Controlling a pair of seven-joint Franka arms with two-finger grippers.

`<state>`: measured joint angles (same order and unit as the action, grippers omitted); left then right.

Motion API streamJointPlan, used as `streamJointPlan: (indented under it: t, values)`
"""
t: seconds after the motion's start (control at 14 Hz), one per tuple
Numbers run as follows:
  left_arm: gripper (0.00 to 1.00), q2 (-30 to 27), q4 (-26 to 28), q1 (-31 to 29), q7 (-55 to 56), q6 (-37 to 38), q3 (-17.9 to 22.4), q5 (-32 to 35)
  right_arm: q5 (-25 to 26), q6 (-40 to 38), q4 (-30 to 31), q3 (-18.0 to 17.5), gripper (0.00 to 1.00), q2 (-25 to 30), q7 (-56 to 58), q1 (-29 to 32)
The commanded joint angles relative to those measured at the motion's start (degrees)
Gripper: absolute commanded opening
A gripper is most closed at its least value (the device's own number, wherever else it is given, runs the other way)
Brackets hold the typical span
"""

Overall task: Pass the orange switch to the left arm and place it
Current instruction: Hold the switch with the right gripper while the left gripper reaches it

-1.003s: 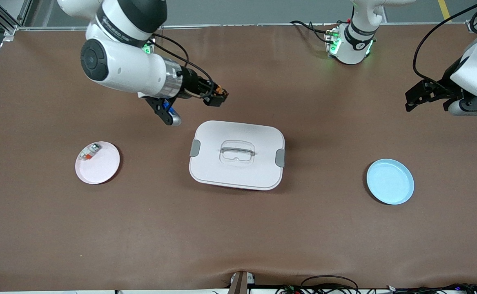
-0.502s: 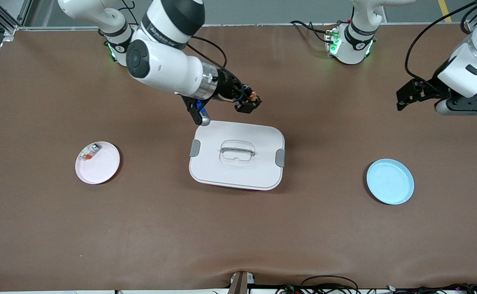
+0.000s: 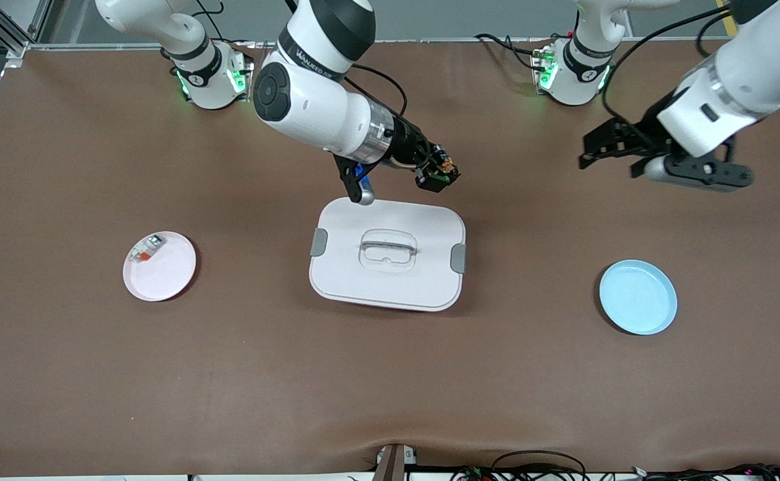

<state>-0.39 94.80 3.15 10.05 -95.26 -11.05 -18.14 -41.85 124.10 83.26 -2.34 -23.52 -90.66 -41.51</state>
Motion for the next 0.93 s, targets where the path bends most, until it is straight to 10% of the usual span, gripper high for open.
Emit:
streamJointPlan:
  t: [0.0,0.86]
  values:
    - [1.00,-3.12,8.27,-0.42,0.15,-8.06,-1.77,-8.54,-1.30,-0.35,-1.97,0.76,0.32,-0.92,-1.01,-0.68]
    - [1.00,-11.83,29.73,-0.51,0.59,-35.84,-16.53,-32.02,-1.39,-0.35,-2.49,0.76,0.32,-0.83,-1.18,-1.11]
